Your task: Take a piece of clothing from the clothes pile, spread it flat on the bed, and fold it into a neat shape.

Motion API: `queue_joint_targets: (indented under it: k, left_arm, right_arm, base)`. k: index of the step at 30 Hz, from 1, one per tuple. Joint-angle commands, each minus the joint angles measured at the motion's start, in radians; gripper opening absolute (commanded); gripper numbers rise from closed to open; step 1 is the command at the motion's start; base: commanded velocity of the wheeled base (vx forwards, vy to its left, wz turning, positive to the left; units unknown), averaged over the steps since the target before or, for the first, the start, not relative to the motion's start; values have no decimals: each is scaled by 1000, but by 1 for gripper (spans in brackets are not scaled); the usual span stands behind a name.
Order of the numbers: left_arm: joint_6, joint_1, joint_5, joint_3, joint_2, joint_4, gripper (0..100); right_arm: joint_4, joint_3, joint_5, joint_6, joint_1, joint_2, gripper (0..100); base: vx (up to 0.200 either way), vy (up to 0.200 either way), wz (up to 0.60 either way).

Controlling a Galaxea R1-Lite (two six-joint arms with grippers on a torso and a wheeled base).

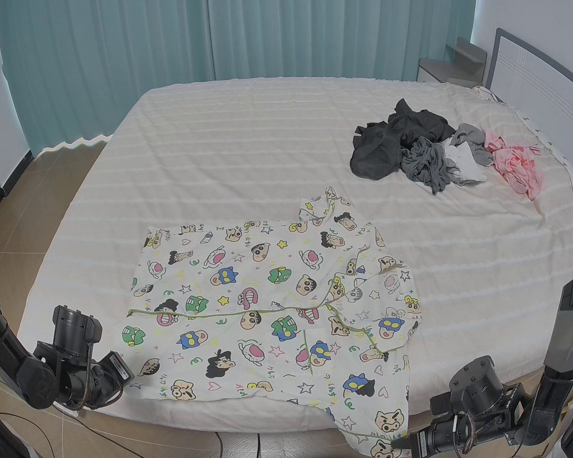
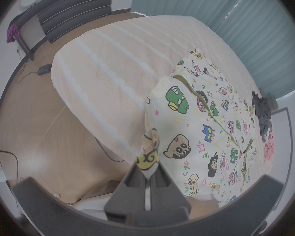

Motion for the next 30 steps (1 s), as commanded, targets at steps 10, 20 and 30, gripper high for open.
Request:
queue_joint_targets:
  k: [10,20,30]
  left_arm:
    - [18,0,-2,-77,-11,-5,0]
    - [18,11,5,-244,19,-1,0]
    - [18,15,40,-398,146,-1,0]
  right_arm:
    - [-236,10,-3,-7,-89,-27,0]
    - [-339,-171,-37,-27,-233,44,0]
    - [-331,-395,-40,-34,-273,95,0]
  base:
    - [0,0,0]
    - [0,0,0]
    - [0,0,0]
